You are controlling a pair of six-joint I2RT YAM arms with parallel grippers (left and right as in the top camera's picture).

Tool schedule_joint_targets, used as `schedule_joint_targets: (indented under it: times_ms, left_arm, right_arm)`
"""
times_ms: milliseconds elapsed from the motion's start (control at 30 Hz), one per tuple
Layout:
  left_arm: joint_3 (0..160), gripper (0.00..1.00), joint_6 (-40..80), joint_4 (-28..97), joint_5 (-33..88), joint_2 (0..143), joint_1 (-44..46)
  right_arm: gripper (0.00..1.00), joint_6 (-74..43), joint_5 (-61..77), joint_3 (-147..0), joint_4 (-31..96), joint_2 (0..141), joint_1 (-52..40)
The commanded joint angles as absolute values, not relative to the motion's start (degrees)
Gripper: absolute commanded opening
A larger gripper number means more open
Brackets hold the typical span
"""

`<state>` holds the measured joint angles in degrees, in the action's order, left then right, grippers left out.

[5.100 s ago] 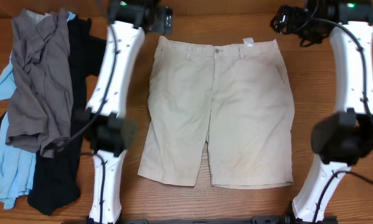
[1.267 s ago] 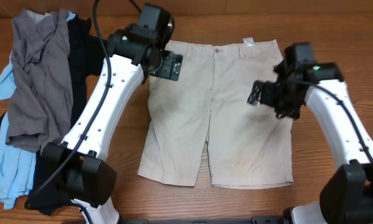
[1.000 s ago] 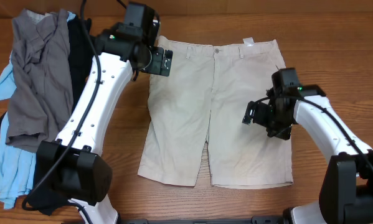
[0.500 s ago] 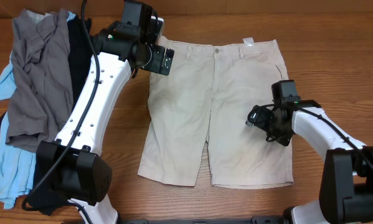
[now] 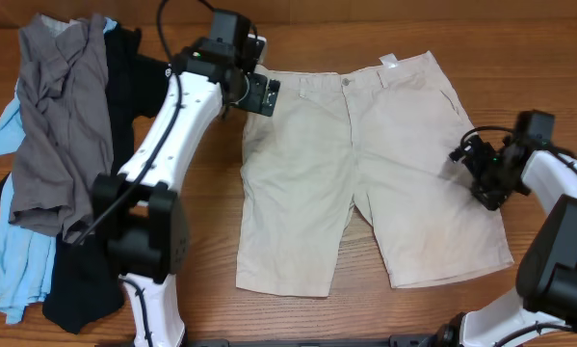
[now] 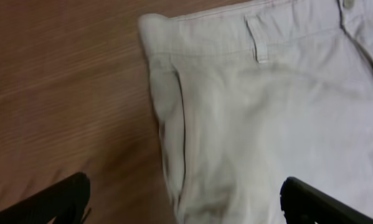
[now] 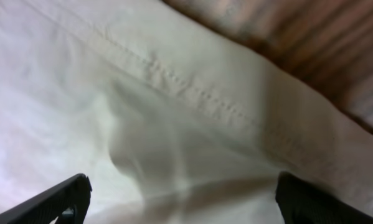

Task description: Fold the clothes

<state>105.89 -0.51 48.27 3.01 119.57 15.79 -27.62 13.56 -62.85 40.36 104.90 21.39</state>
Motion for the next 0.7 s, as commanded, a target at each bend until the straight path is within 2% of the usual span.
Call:
schedule_joint_targets:
  times_ms: [0,233,367,500,600,667]
  left_arm:
    - [105.8,1.0,-1.8,40.0,6.8,124.8,16.5]
    - [105.9,1.0,-1.8,24.0,7.1,132.9,16.5]
    - [105.9,1.0,-1.7,21.4,6.9,135.7,16.2]
    - [105.9,0.96,-1.7,21.1,5.8,137.7,15.7]
    - [105.9,0.78,-1.7,21.9,5.5,138.6,15.3]
    - [105.9,0.57,-1.7,22.7,5.1,138.6,15.3]
  right_arm:
    - [1.0,-22.7,11.5,-69.5,49.0,107.7,22.2]
    - [1.0,-16.5,12.6,-85.3,64.5,102.9,17.7]
    - [1.0,-16.2,12.5,-86.0,66.2,99.3,14.3]
    - [1.0,-16.2,12.5,-86.0,67.1,97.7,10.7]
    - [1.0,-16.3,12.2,-86.0,67.2,97.6,8.2]
    - [1.0,-16.5,11.6,-85.9,67.3,97.6,7.3]
